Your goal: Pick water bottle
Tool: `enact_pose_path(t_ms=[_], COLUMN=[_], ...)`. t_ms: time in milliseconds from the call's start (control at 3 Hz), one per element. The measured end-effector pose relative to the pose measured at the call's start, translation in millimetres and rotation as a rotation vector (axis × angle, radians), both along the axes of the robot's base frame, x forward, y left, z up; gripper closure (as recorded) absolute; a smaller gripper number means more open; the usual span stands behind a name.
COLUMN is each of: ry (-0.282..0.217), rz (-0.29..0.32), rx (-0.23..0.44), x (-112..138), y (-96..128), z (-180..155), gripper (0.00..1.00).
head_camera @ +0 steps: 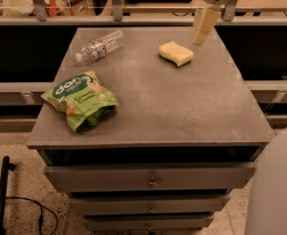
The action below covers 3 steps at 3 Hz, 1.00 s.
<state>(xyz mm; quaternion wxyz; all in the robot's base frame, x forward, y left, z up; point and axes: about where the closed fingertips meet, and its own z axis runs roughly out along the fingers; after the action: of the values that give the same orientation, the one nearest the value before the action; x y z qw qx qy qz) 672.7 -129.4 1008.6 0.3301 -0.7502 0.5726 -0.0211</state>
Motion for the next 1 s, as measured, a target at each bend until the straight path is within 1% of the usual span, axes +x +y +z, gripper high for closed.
enact_pose_path(t_ms=[333,667,1000], ry=[-0.028,-0.028,-0.056], rz=[0.088,0.087,0.090], rx=[-0.033,-0.033,-0.058], x=[24,24,33], y=[31,31,43], z=[0,0,2], gripper=[0.00,0.00,0.00])
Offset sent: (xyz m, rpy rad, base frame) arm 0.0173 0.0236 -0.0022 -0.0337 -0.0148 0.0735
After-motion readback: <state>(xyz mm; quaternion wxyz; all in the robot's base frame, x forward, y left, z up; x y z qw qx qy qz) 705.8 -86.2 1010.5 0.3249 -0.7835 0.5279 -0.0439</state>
